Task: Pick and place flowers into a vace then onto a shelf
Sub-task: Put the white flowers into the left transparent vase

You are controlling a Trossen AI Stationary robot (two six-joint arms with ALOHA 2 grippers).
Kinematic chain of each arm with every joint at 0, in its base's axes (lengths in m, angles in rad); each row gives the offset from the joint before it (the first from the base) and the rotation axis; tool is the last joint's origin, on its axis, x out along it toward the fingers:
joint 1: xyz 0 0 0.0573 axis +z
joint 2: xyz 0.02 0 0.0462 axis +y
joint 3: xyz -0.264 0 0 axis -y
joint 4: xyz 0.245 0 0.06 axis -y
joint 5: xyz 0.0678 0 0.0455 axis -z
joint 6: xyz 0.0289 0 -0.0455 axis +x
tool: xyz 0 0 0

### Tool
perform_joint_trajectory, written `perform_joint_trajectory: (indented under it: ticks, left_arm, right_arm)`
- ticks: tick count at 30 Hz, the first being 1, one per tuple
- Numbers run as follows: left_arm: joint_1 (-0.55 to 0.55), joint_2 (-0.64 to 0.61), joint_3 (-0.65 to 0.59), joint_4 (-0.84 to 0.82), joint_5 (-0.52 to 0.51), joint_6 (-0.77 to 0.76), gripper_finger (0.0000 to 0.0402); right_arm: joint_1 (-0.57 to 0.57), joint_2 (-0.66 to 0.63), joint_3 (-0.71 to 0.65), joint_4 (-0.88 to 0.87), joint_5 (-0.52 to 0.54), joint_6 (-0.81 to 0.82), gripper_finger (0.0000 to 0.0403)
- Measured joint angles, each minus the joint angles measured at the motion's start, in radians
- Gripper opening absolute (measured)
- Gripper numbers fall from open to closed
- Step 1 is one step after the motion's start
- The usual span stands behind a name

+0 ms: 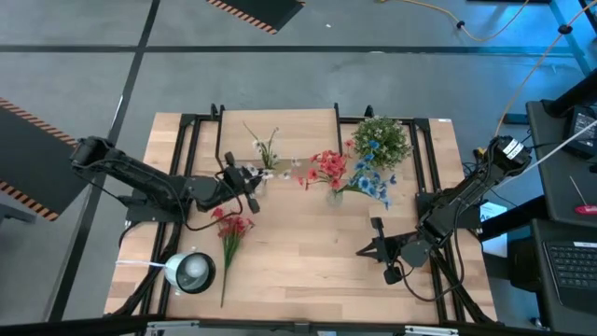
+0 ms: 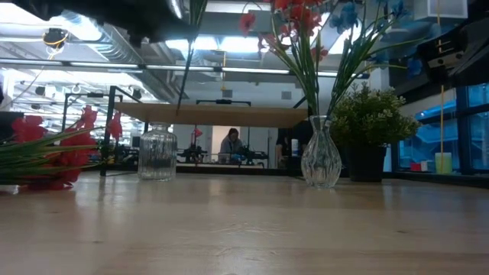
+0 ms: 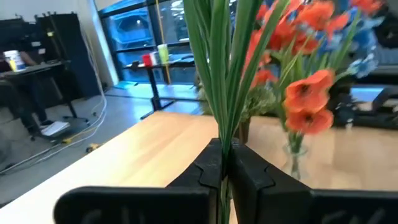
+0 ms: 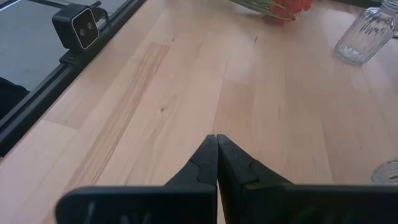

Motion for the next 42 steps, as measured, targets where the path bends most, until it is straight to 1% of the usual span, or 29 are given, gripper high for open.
perform_joint_trajectory:
  ticks: [5,12,15,19,21,28,34,36,40,42]
  left_arm:
    - [0.018,-0.048,-0.055,0.0,-0.002,-0.039,0.0013]
    - [0.015,-0.155,-0.118,0.024,0.004,-0.039,0.0013]
    - [0.016,-0.173,-0.141,0.023,0.002,-0.055,0.0013]
    - [0.016,-0.172,-0.179,0.025,-0.056,-0.066,0.0013]
    - [0.017,-0.172,-0.196,0.041,-0.068,-0.083,0.0013]
    - [0.018,-0.172,-0.204,0.074,-0.056,-0.095,0.0013]
    - [0.05,-0.145,-0.204,0.07,-0.053,-0.109,0.0013]
    - [0.063,-0.123,-0.204,0.071,-0.038,-0.121,0.0013]
    - [0.081,-0.078,-0.204,0.07,0.024,-0.154,0.0013]
    - [0.083,-0.058,-0.204,0.074,0.032,-0.166,0.0013]
  right_arm:
    - [0.0,0.0,0.0,0.0,0.0,0.0,0.0]
    - [0.0,0.0,0.0,-0.006,0.0,0.001,0.0]
    - [0.0,0.0,0.0,-0.006,0.0,0.002,0.0]
    - [0.0,0.0,0.0,-0.006,0.001,0.002,0.0]
    - [0.0,0.0,0.0,-0.006,0.001,0.002,0.0]
    - [0.0,0.0,0.0,-0.006,0.01,0.0,0.0]
    - [-0.011,0.0,0.0,-0.007,0.011,0.0,0.0]
    - [-0.013,0.0,0.0,-0.007,0.011,0.001,0.0]
    - [-0.013,0.0,0.0,-0.008,0.011,0.001,0.0]
    - [-0.013,0.0,0.0,-0.008,0.01,0.001,0.0]
